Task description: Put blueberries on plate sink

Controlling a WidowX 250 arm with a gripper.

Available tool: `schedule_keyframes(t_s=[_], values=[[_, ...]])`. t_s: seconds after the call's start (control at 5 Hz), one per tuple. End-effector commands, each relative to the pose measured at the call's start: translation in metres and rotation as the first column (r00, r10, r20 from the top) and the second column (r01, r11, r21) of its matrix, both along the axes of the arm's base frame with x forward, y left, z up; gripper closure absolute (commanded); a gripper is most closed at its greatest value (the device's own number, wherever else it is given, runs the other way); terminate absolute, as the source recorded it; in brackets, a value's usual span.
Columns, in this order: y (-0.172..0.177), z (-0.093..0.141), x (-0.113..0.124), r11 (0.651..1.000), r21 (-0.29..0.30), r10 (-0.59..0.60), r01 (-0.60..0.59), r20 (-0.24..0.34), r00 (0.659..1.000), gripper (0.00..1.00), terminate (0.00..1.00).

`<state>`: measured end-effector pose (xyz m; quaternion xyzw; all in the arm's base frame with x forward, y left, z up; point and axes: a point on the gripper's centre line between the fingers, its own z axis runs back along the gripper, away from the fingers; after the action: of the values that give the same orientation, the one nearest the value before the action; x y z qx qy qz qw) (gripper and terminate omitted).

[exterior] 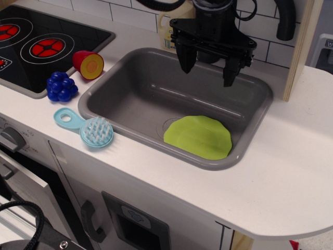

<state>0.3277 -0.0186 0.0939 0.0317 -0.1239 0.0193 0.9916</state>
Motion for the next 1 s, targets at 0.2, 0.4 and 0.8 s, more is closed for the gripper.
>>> schedule_keyframes(t_s=[0.2, 0.4, 0.8], values=[[0.027, 0.008, -0.005, 1.0, 0.007, -0.004, 0.004, 0.002, 1.0, 0.0, 0.0], [0.051, 0.011, -0.013, 1.0, 0.015, 0.009, -0.009, 0.005, 1.0, 0.0, 0.0], [0.123, 0.029, -0.039, 0.989, 0.095, 0.114, -0.112, -0.017, 0.993, 0.0, 0.0]])
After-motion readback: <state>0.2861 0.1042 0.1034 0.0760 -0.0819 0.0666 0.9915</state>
